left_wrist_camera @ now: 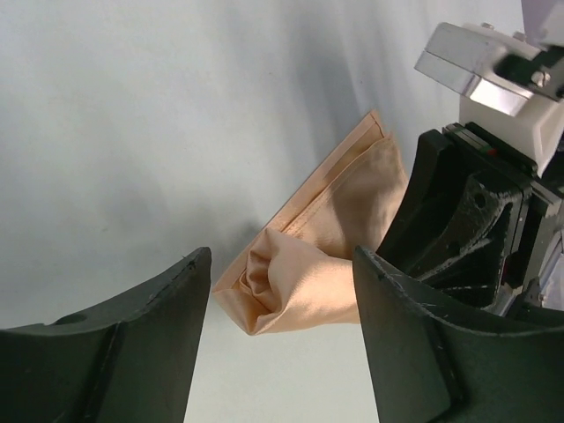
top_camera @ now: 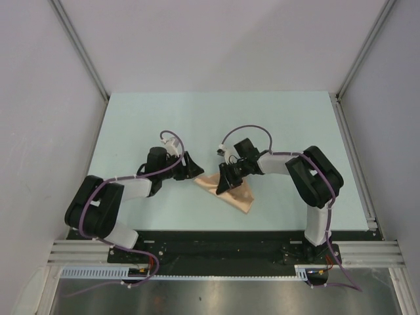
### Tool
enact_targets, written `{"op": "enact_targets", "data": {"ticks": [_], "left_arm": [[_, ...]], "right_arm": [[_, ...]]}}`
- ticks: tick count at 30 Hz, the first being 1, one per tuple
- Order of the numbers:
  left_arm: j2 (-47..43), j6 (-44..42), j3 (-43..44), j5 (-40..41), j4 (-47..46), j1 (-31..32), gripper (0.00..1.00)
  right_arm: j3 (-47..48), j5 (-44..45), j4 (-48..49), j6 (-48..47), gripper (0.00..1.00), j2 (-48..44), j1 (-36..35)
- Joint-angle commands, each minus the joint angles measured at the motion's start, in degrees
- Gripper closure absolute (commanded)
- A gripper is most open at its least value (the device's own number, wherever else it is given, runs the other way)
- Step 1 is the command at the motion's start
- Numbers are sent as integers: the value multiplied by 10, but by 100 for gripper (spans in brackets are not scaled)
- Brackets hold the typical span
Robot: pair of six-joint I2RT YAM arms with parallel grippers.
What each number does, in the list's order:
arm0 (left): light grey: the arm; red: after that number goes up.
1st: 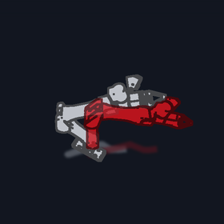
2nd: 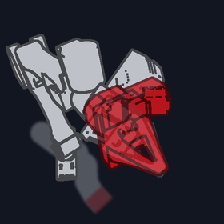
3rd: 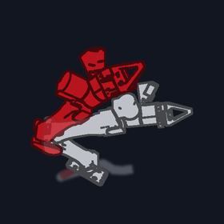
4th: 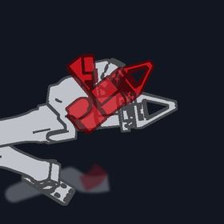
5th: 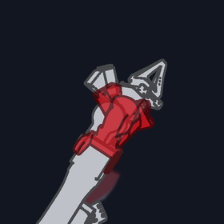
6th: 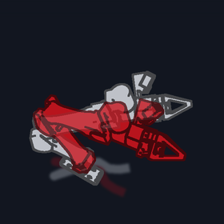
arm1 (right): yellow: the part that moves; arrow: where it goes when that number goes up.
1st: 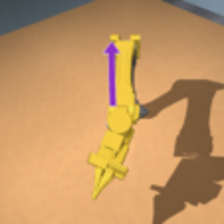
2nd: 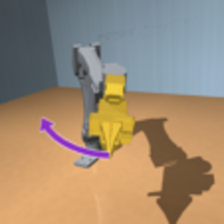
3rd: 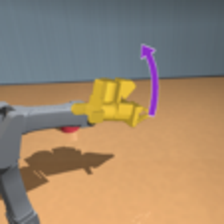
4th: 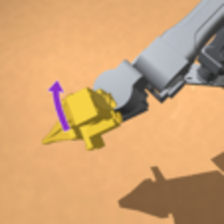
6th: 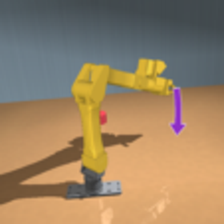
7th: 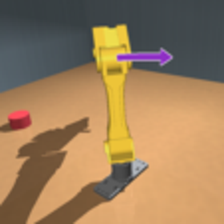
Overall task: Fold the napkin, place the utensils inside, and roll it up
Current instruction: Roll the napkin with the utensil
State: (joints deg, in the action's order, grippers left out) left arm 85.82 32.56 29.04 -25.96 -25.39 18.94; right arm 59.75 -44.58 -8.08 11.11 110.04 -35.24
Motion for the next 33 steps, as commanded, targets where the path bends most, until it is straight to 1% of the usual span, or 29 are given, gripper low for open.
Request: {"op": "enact_targets", "data": {"ticks": [1, 8, 11, 13, 14, 16, 17, 18, 19, 20, 21, 23, 24, 26, 27, 28, 30, 33], "left_arm": [[21, 8, -2, -35, -38, -1, 32], [65, 30, 5, -66, -61, 0, 35], [81, 44, 1, -83, -94, 0, 39], [92, 58, -2, -96, -109, 1, 48], [94, 59, -2, -98, -117, 2, 56], [105, 64, 1, -100, -119, 3, 67], [107, 66, 1, -98, -121, 3, 74], [109, 66, 1, -100, -121, 2, 79], [111, 66, 2, -98, -121, 3, 82], [113, 66, 3, -99, -121, 3, 89], [114, 67, 3, -99, -121, 3, 92], [116, 67, 4, -99, -119, 3, 94], [116, 67, 6, -99, -117, 3, 95], [117, 67, 7, -99, -114, 3, 96], [117, 66, 8, -98, -113, 3, 97], [117, 66, 8, -97, -111, 3, 97], [117, 64, 11, -96, -104, 3, 97], [117, 62, 12, -95, -99, 3, 98]], "right_arm": [[7, -69, 0, 29, 71, 31, 13], [9, -107, 14, 46, 71, 61, 36], [13, -111, 5, 43, 71, 69, 40], [15, -112, 3, 40, 71, 75, 41], [17, -111, 1, 38, 71, 76, 41], [26, -105, -17, 29, 70, 72, 42], [30, -100, -26, 24, 69, 69, 42], [41, -93, -53, 10, 65, 61, 42], [47, -76, -65, 4, 62, 55, 42], [52, -64, -77, 0, 59, 47, 41], [62, -53, -99, -10, 52, 39, 42], [70, -1, -120, -14, 47, 9, 42], [74, 44, -133, -15, 45, -5, 40], [74, 92, -136, -17, 43, -47, 33], [74, 139, -138, -17, 43, -61, 29], [72, 167, -137, -18, 42, -87, 25], [66, 233, -126, -22, 40, -111, -3], [44, 288, -87, -32, 38, -154, -43]]}}
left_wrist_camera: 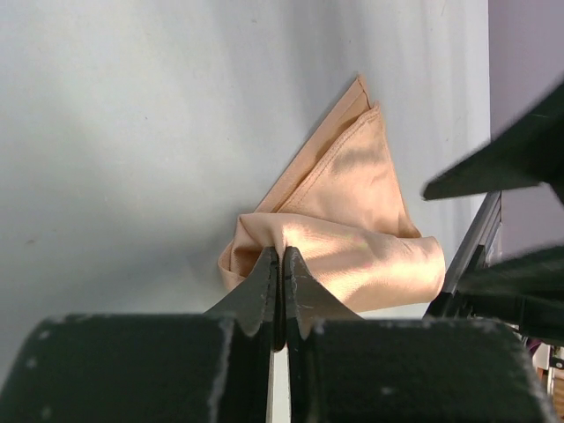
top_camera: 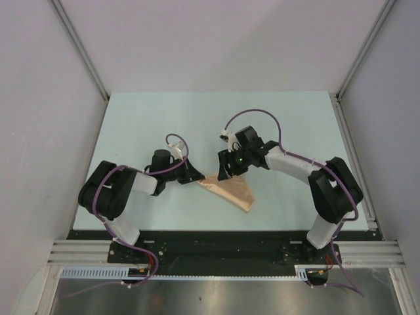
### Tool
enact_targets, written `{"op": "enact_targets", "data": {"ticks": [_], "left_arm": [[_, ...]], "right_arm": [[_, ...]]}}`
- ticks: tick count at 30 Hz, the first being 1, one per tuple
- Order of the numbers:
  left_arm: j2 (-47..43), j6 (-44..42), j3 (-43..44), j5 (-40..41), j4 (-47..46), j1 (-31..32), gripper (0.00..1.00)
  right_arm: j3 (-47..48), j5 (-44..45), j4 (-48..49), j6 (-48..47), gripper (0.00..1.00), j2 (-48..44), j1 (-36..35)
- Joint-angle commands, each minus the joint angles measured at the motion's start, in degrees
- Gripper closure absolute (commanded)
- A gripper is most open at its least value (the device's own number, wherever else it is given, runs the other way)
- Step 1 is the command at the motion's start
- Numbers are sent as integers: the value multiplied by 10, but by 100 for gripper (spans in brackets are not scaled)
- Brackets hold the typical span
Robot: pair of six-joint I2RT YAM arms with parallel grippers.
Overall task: Fold the napkin, place the utensils inside, and roll it up
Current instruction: Roll the napkin with the utensil
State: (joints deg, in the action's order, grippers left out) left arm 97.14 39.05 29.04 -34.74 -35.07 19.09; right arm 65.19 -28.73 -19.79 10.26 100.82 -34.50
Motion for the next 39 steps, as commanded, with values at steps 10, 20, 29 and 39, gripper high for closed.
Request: {"op": "enact_targets", "data": {"ticks": [10, 20, 29, 39], "left_arm": [[2, -5, 14, -3, 3, 2, 98], [2, -6, 15, -3, 5, 3, 99], [1, -7, 16, -6, 8, 3, 96], [-17, -8, 4, -23, -29, 4, 79]], "right_arm": [[13, 271, 14, -101, 38, -33, -176], [39, 328, -12, -129, 42, 21, -210], [34, 379, -10, -141, 40, 34, -219], [27, 366, -10, -141, 41, 57, -203]]}}
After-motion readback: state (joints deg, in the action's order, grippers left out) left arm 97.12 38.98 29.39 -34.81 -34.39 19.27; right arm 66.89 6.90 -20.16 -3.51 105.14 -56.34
